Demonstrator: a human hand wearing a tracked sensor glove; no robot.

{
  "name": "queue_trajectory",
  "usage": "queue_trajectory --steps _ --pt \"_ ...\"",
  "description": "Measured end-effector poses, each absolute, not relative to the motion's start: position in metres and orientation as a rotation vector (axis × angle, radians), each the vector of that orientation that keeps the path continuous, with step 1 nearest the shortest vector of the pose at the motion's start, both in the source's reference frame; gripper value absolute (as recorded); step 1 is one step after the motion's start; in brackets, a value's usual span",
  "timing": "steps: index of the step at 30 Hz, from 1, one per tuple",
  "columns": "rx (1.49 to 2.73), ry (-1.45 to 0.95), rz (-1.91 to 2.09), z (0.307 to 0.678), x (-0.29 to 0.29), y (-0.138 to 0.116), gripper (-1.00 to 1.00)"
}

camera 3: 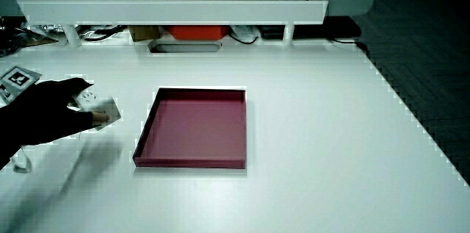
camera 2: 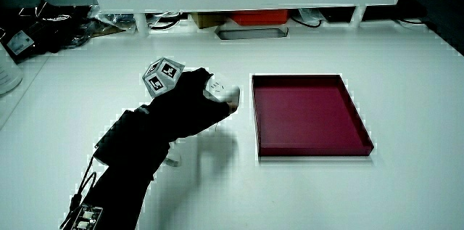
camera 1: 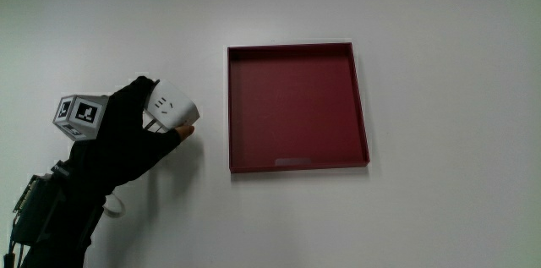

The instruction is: Place socket

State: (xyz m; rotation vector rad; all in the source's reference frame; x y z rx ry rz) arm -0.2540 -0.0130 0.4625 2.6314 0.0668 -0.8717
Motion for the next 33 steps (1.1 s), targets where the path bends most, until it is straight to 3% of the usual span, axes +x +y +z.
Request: queue_trajectory --steps 31,33 --pt "2.495 -0.087 -0.858 0.500 -0.269 0.012 0.00" --pt "2.472 -0.030 -0.860 0.519 -0.278 0.012 0.00"
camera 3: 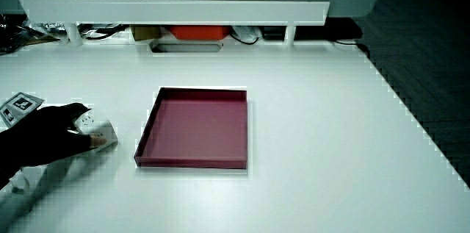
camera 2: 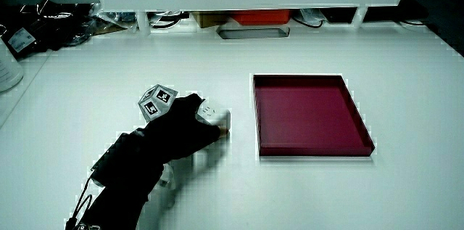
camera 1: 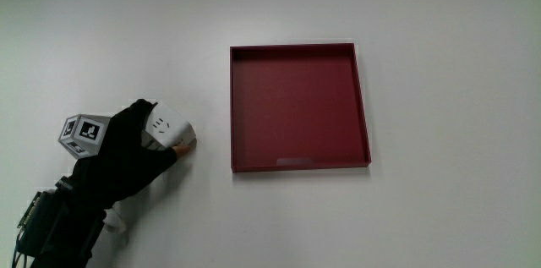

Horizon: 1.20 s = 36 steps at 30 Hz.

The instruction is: Place socket

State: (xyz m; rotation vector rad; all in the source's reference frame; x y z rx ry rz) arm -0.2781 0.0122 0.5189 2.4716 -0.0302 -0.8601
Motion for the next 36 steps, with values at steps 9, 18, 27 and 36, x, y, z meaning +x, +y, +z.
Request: queue_trajectory --steps 9,18,27,36 --pt "2.459 -0.055 -0.833 0.506 -0.270 0.014 -0.47" --pt "2.478 0.061 -0.747 0.471 -0.277 0.013 -0.95" --pt "2.505 0.203 -0.468 0.414 -0.263 0.005 -1.00" --pt "2.554 0.261 -0.338 0.368 -0.251 0.004 -1.00"
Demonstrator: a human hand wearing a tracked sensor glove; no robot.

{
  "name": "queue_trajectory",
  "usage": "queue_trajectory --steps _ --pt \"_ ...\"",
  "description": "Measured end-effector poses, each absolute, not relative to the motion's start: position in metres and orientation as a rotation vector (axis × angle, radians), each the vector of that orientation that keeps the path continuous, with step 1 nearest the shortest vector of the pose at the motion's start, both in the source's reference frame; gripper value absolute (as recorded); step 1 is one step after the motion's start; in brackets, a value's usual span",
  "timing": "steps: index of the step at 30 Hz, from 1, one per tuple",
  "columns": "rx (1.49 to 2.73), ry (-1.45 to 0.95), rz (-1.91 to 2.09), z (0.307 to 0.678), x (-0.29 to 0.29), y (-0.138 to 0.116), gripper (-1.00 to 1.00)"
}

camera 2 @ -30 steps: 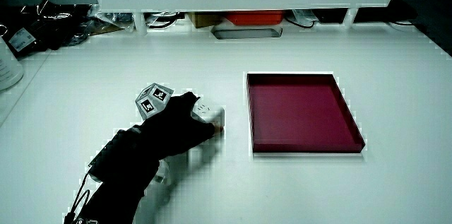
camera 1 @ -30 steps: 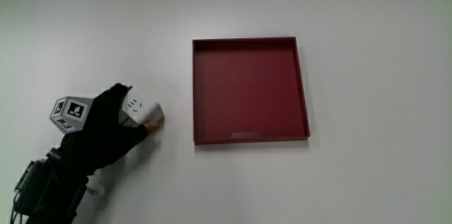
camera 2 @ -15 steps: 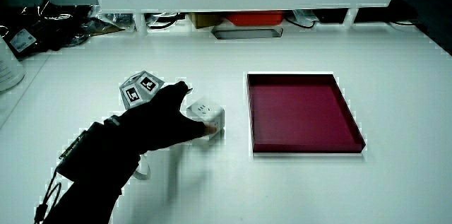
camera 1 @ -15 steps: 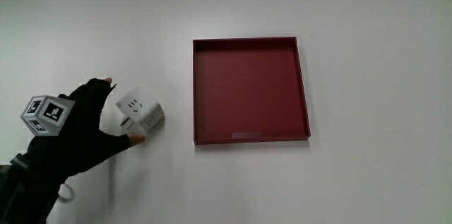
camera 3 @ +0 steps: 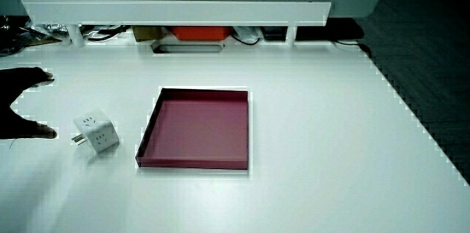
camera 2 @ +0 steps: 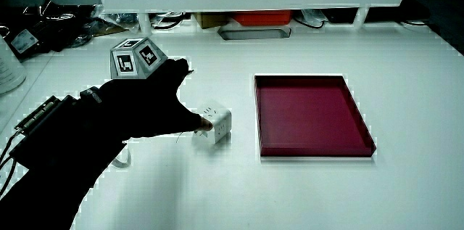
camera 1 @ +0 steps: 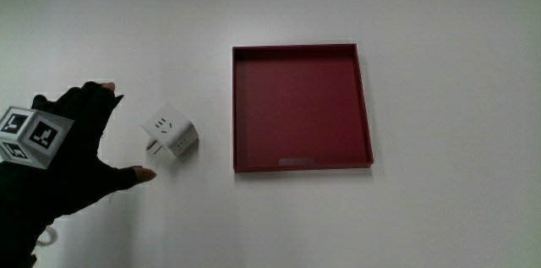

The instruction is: Place socket

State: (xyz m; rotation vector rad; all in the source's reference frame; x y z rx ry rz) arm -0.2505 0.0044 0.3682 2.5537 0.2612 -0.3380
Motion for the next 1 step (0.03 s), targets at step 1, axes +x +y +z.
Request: queue_trajectory --steps 1 --pt "2.561 0.264 -0.334 0.3676 -0.2506 0.0039 -1.00"
